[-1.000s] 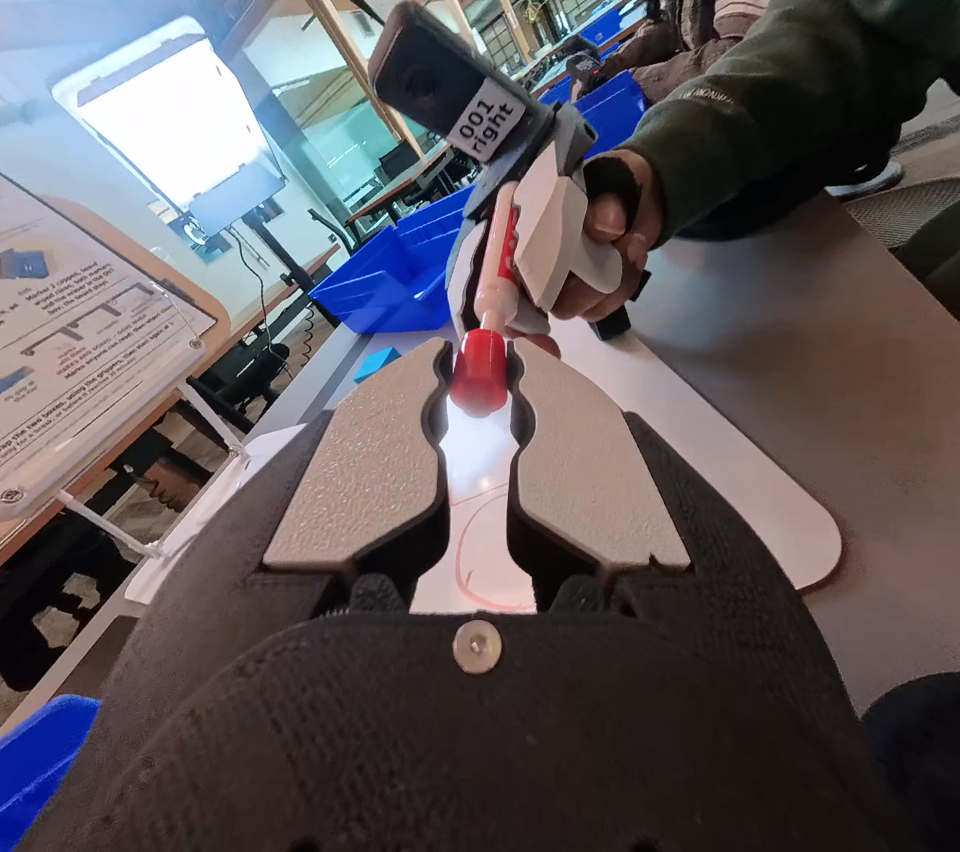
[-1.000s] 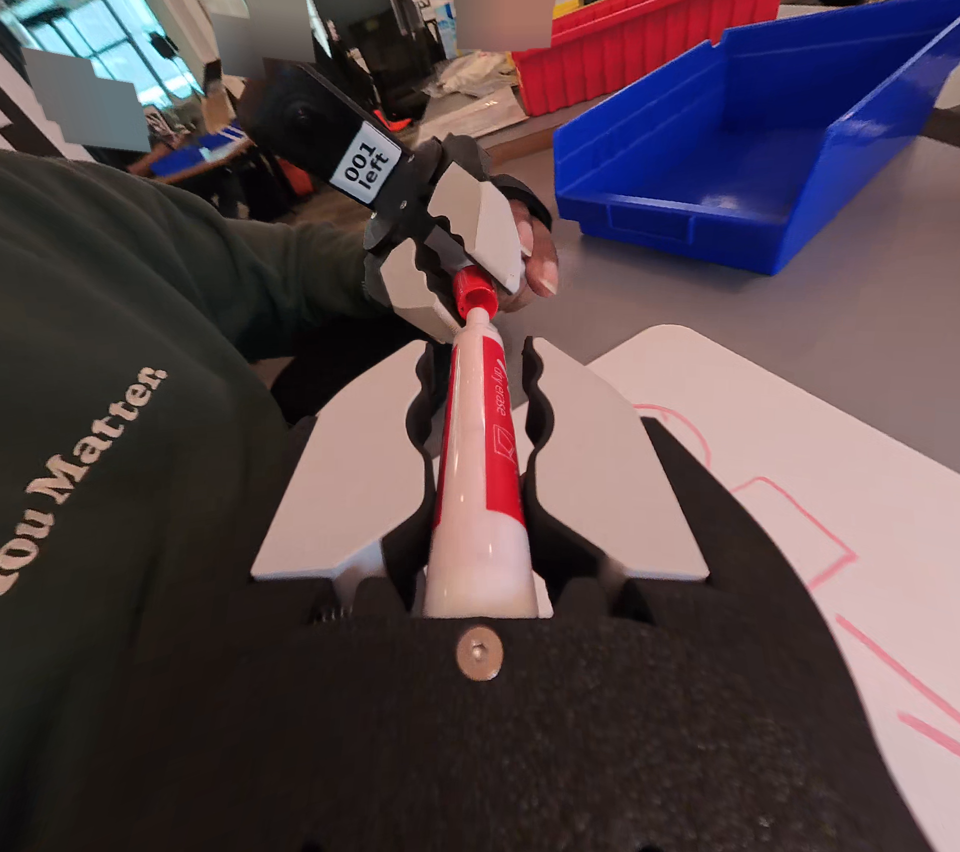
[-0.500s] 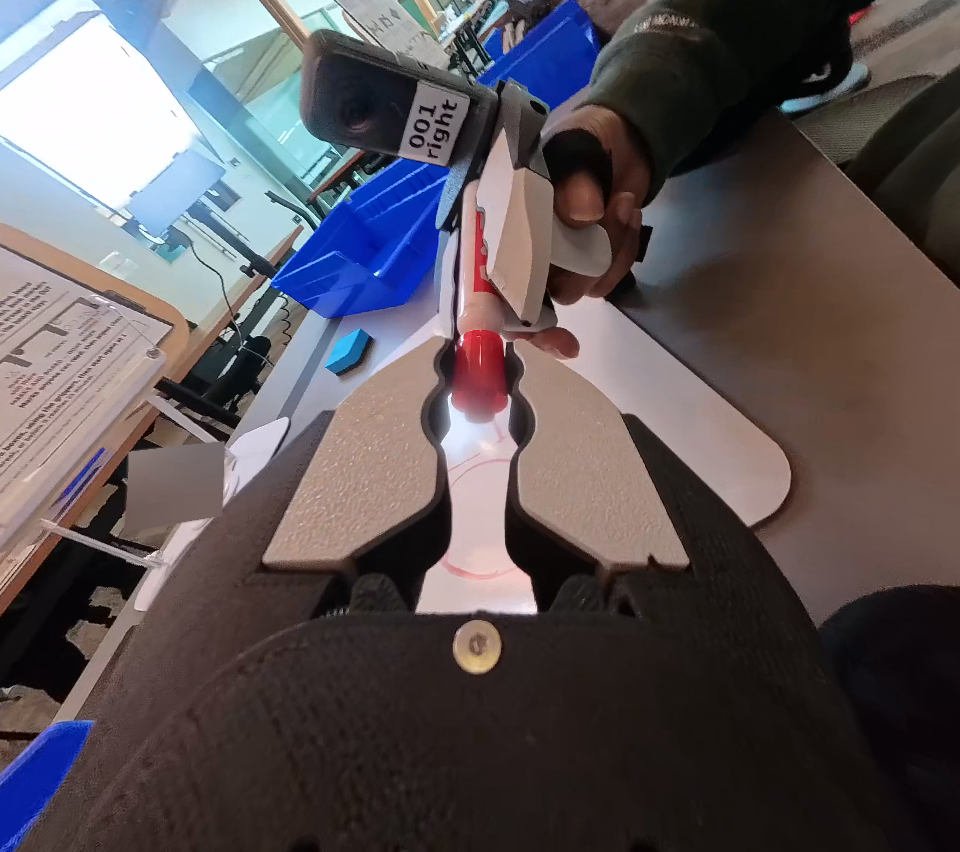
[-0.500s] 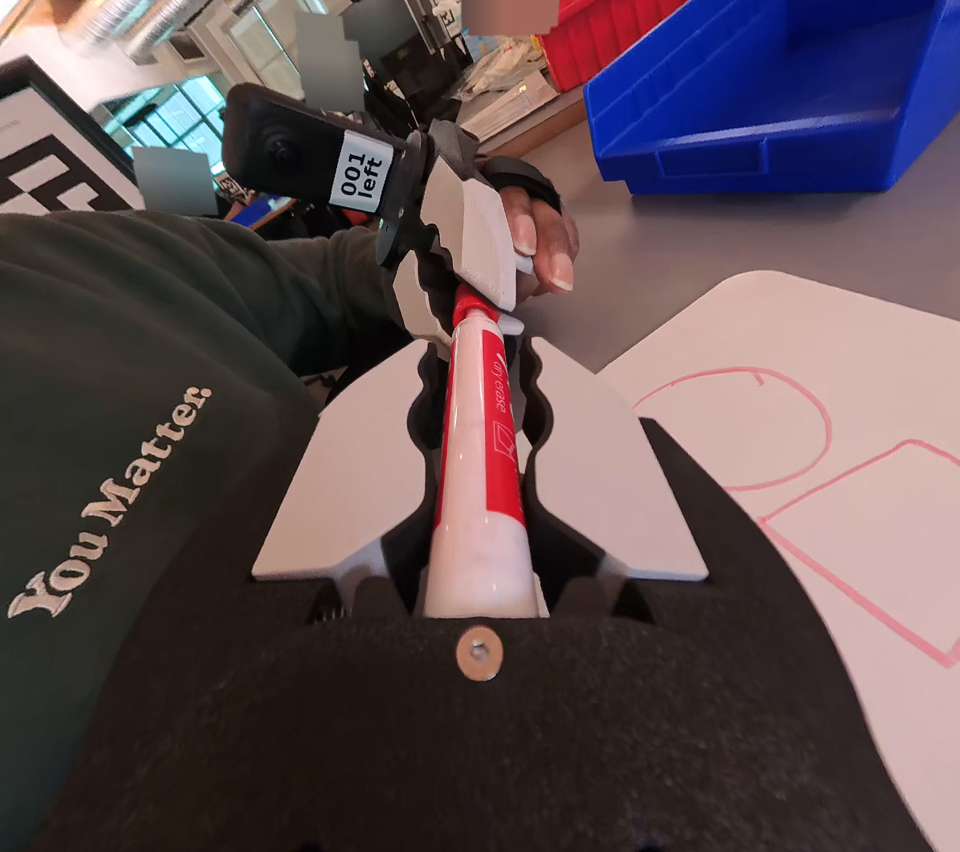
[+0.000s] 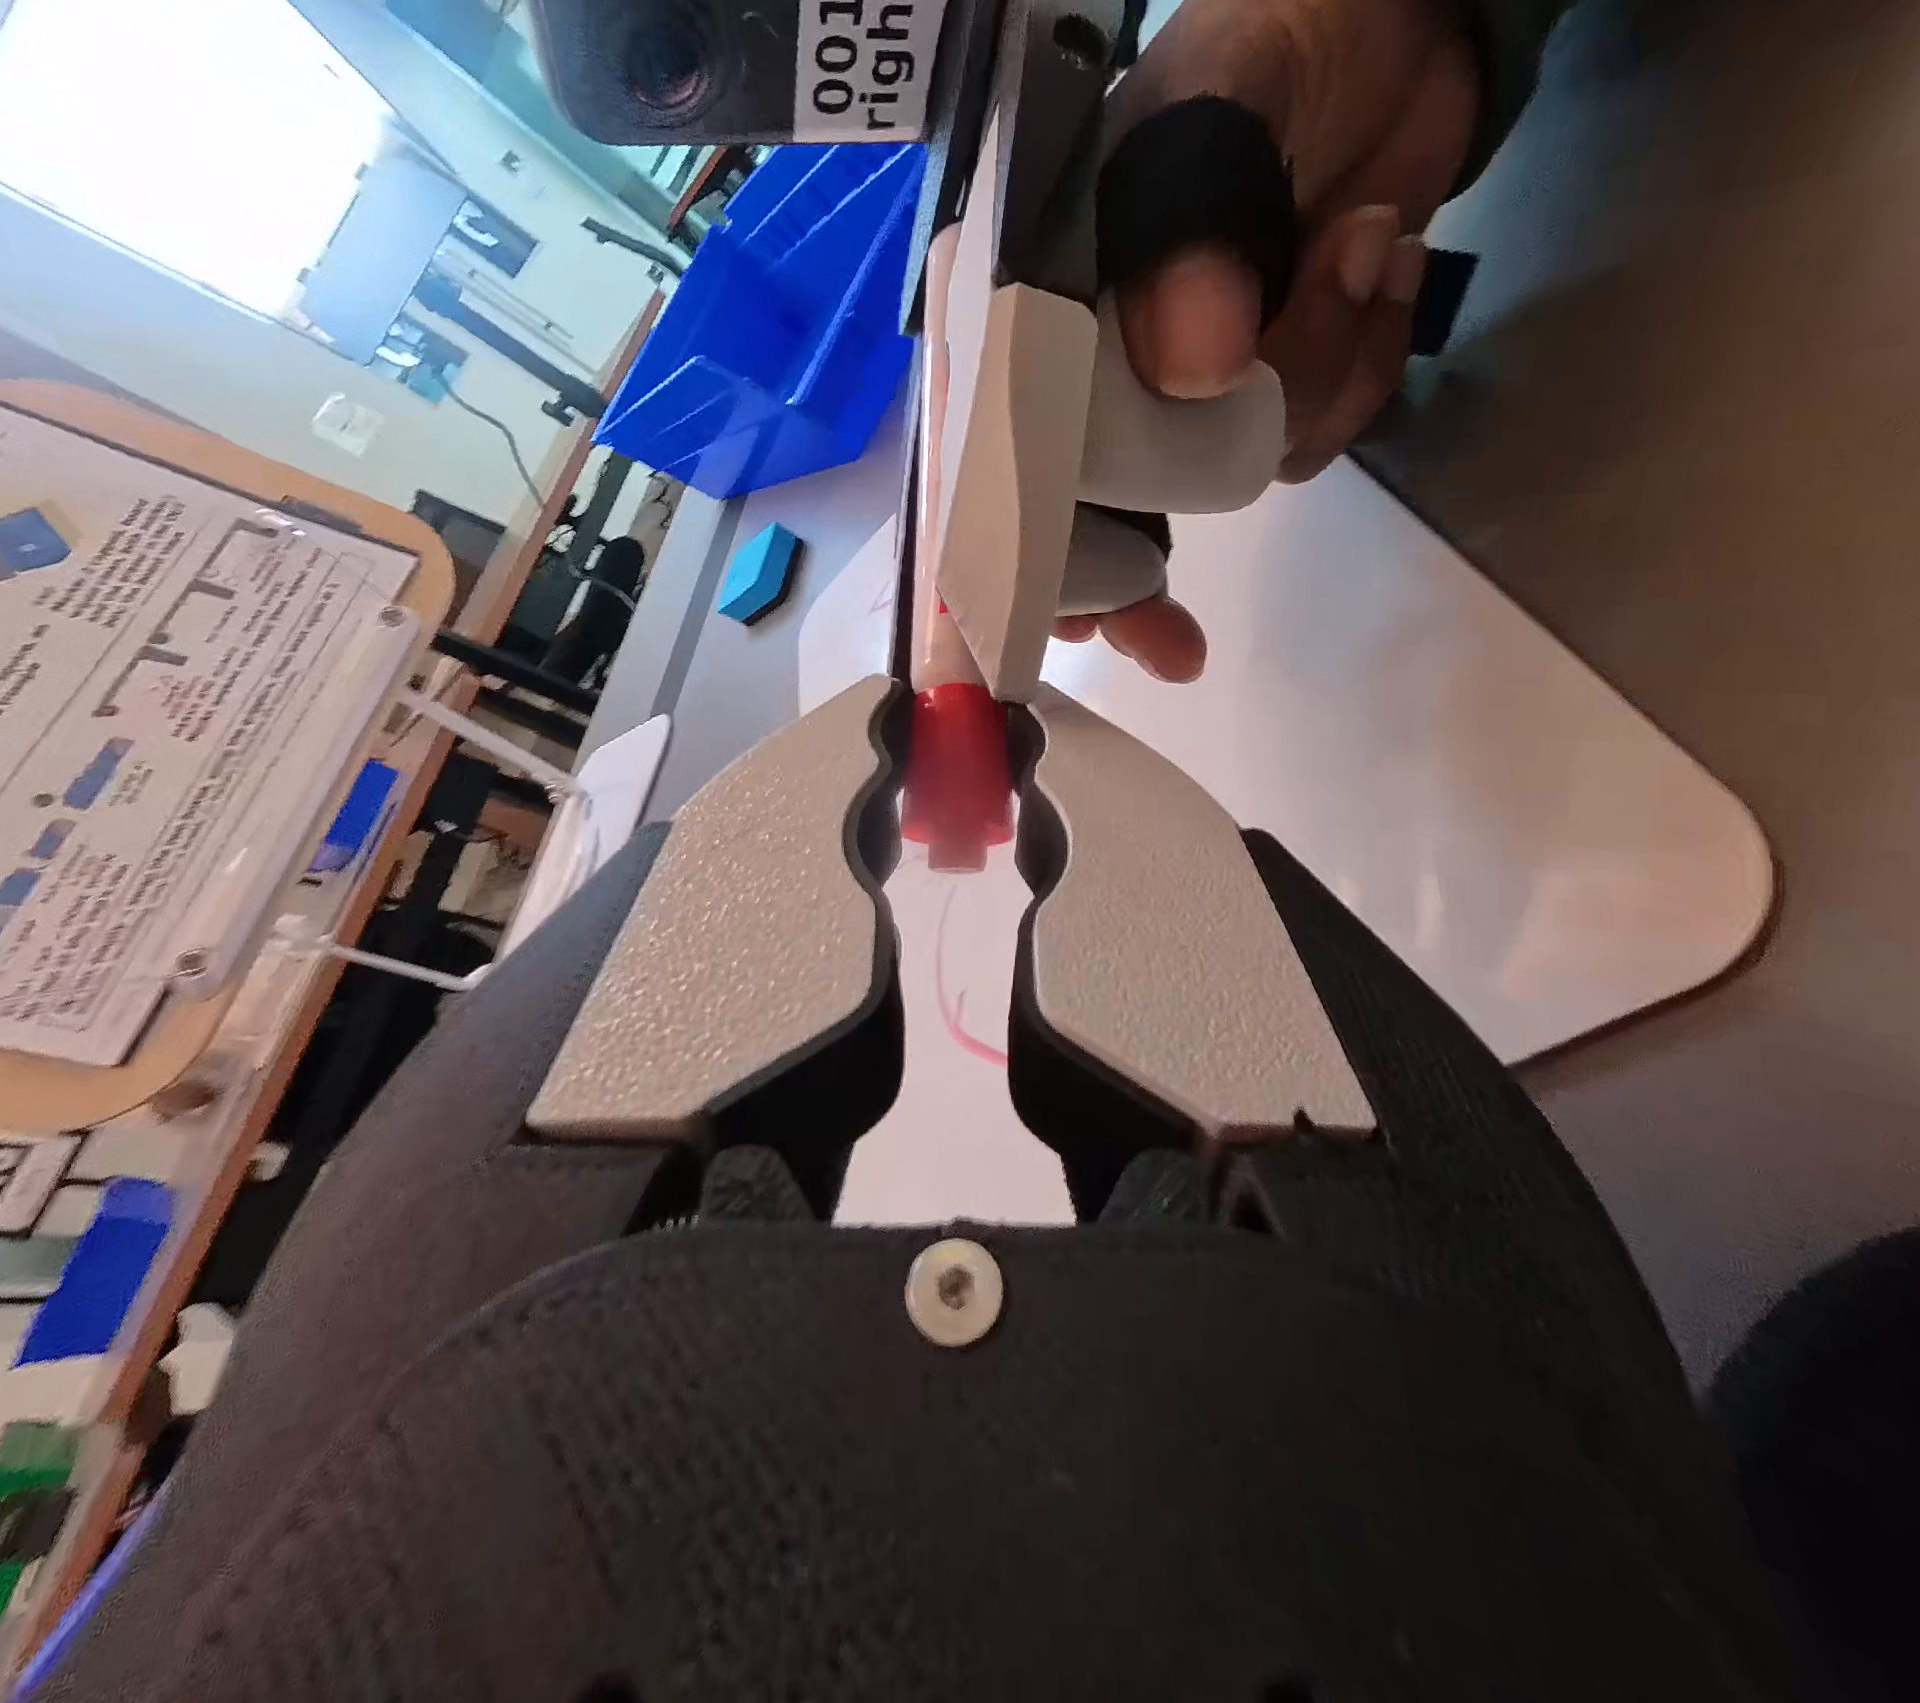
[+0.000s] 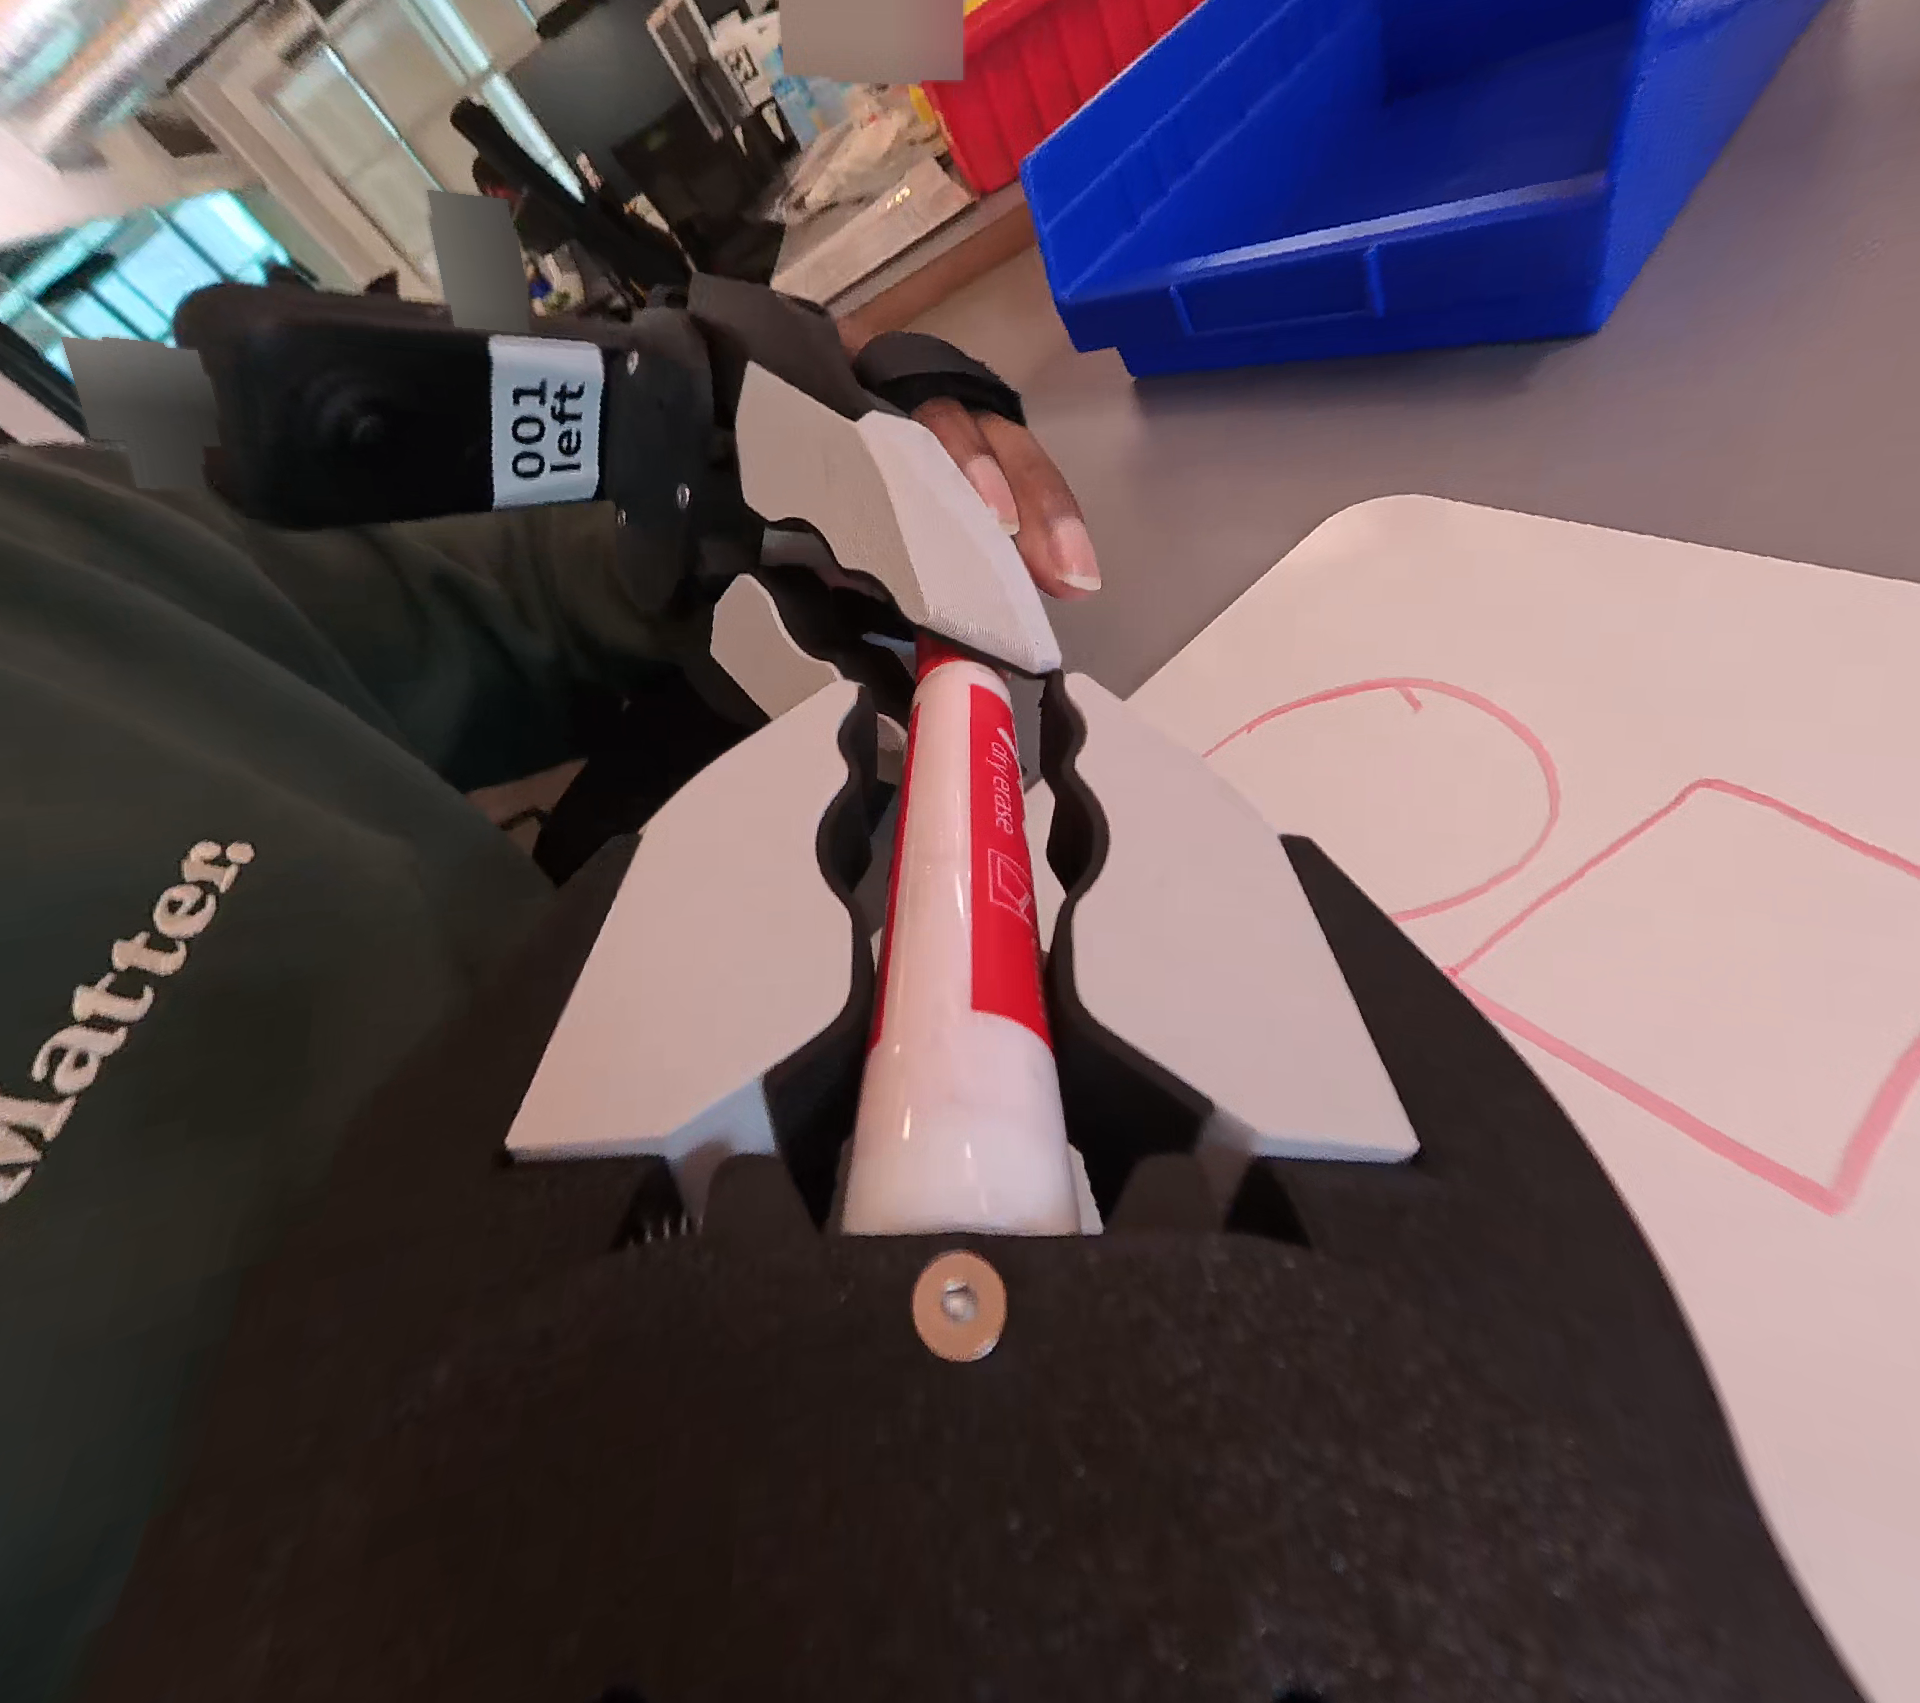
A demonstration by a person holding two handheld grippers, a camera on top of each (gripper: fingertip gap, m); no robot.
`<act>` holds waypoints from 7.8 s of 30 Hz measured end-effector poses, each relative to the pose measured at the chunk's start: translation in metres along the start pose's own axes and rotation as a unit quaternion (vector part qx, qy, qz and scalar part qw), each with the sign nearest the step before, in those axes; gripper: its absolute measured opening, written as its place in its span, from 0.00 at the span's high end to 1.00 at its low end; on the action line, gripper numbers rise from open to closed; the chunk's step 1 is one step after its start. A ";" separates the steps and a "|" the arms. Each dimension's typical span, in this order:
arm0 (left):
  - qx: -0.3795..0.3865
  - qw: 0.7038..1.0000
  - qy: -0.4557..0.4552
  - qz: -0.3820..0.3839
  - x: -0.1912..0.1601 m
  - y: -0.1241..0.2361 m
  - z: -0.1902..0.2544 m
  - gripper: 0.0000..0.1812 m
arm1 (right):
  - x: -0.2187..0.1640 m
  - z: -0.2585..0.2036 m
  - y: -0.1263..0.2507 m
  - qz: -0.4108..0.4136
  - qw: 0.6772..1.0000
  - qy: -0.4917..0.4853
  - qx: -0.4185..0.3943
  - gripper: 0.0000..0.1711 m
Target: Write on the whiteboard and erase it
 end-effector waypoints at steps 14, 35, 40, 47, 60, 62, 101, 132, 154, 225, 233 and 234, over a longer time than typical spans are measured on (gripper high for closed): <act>0.000 0.999 0.012 -0.039 -0.025 0.003 -0.022 0.90 | 0.030 0.019 0.039 -0.050 0.973 0.185 -0.131 0.70; 0.035 0.981 0.186 0.030 -0.032 0.009 -0.052 0.90 | 0.125 0.056 0.183 -0.149 0.789 0.304 -0.512 0.89; 0.026 0.974 0.222 0.020 -0.045 0.006 -0.056 1.00 | 0.157 0.163 0.345 -0.133 0.782 -0.003 -0.608 0.89; 0.049 0.975 0.216 -0.006 -0.057 0.003 -0.057 1.00 | 0.047 0.292 0.378 -0.195 0.726 -0.272 -0.601 0.89; 0.034 0.972 0.230 -0.020 -0.067 -0.005 -0.053 1.00 | 0.064 0.297 0.367 -0.127 0.772 -0.206 -0.588 0.72; 0.038 0.972 0.232 -0.020 -0.068 -0.003 -0.055 1.00 | 0.098 0.268 0.358 -0.080 0.802 -0.111 -0.582 0.72; 0.090 0.946 0.304 -0.072 -0.111 0.003 -0.076 1.00 | 0.042 0.287 0.170 -0.097 0.750 -0.175 -0.631 0.57; 0.030 0.957 0.270 -0.098 -0.105 -0.010 -0.056 1.00 | -0.015 0.137 0.126 -0.313 0.892 0.101 -0.311 0.64; -0.063 0.963 0.214 -0.152 -0.113 -0.002 -0.040 1.00 | 0.003 0.175 0.114 -0.348 0.885 0.014 -0.309 0.71; -0.370 0.911 0.011 -0.185 -0.004 0.014 0.083 1.00 | -0.015 0.159 0.119 -0.418 0.859 0.017 -0.295 0.72; -0.364 0.913 0.004 -0.183 -0.004 0.016 0.085 1.00 | -0.022 0.120 0.084 -0.485 0.836 0.076 -0.245 0.72; -0.361 0.914 0.001 -0.182 -0.004 0.017 0.085 0.99 | -0.013 0.142 0.092 -0.470 0.840 0.050 -0.267 0.72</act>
Point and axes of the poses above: each gripper's, where its closed fingertips meet, y back along the fingers, x out of its top, z = x × y across the jaws, the point moved 4 cm from there along y, back along the fingers, and after that the axes turned 12 degrees about -z, right-handed, at the moved point
